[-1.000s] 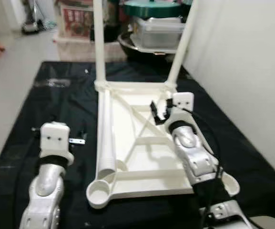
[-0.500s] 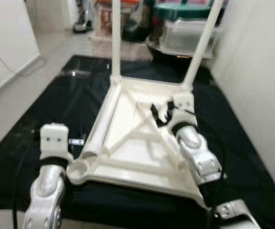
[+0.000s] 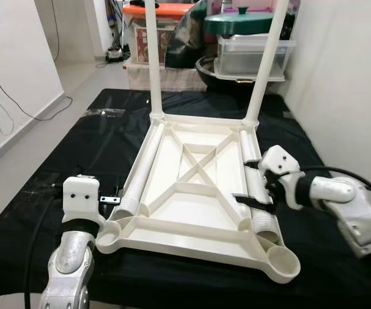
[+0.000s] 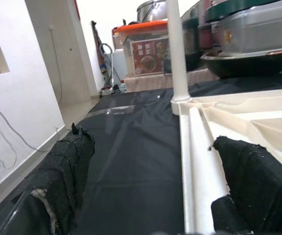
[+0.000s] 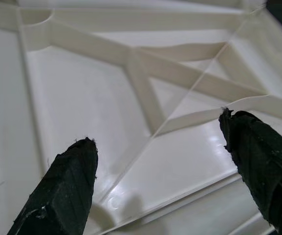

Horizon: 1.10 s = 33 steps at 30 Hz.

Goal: Building children table

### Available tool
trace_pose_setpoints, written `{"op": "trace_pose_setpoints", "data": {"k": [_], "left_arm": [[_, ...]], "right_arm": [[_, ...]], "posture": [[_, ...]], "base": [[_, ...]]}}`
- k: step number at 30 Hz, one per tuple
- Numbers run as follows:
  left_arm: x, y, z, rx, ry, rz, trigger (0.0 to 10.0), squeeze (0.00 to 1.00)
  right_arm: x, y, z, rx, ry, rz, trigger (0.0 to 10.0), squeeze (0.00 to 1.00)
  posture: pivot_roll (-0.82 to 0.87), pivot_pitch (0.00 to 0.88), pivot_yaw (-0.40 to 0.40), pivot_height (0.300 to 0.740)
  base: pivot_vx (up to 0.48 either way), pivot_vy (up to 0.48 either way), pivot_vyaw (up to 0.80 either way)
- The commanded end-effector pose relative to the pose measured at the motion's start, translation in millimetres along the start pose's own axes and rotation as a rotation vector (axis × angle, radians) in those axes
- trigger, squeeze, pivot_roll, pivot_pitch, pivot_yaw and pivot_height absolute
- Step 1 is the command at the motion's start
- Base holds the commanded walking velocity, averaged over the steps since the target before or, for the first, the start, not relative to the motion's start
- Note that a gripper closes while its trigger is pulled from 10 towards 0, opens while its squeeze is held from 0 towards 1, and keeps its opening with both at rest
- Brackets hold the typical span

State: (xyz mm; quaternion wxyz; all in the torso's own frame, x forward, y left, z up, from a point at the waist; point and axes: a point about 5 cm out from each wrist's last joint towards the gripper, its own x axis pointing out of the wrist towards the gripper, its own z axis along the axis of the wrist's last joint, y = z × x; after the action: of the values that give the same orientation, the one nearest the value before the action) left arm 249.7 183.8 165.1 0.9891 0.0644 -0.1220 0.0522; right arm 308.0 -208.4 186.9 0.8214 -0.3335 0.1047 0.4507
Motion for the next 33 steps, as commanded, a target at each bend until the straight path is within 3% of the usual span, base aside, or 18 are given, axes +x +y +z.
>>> {"op": "trace_pose_setpoints", "data": {"k": [1,5,10,18,25,29,33], "left_arm": [[0.1,0.6,-2.5,-0.002,0.01,-0.003,10.0,0.0],[-0.1,0.5,-2.7,-0.002,0.01,-0.003,10.0,0.0],[-0.2,0.0,-3.1,-0.001,0.011,-0.004,10.0,0.0],[-0.5,-0.3,-3.6,0.0,0.013,-0.007,10.0,0.0],[-0.6,-0.5,-3.1,-0.001,0.01,-0.006,10.0,0.0],[-0.3,-0.5,-1.8,-0.002,0.006,-0.002,10.0,0.0],[-0.2,-0.5,-1.7,-0.002,0.006,-0.001,10.0,0.0]], "right_arm": [[-7.1,5.9,-9.5,-0.035,0.051,0.104,10.0,0.0],[-10.1,7.5,-13.3,-0.05,0.077,0.131,10.0,0.0],[-15.1,14.2,-33.1,-0.127,0.225,0.195,10.0,0.0],[-29.6,16.4,-46.4,-0.164,0.333,0.303,10.0,0.0],[-36.5,8.8,-50.9,-0.203,0.387,0.297,10.0,0.0],[-30.9,-7.0,-49.0,-0.236,0.399,0.171,10.0,0.0],[-28.8,-11.6,-48.9,-0.231,0.402,0.129,10.0,0.0]], "posture": [[0.04,0.0,-0.077,0.74],[0.04,0.0,-0.077,0.74],[0.03,0.0,-0.075,0.74],[0.03,0.0,-0.071,0.74],[0.03,0.0,-0.075,0.74],[0.03,0.0,-0.077,0.74],[0.03,0.0,-0.077,0.74]], "base": [[0.0,0.0,0.0],[0.0,0.0,0.0],[0.0,0.0,0.0],[0.0,0.0,0.0],[0.0,0.0,0.0],[0.0,0.0,0.0],[0.0,0.0,0.0]]}}
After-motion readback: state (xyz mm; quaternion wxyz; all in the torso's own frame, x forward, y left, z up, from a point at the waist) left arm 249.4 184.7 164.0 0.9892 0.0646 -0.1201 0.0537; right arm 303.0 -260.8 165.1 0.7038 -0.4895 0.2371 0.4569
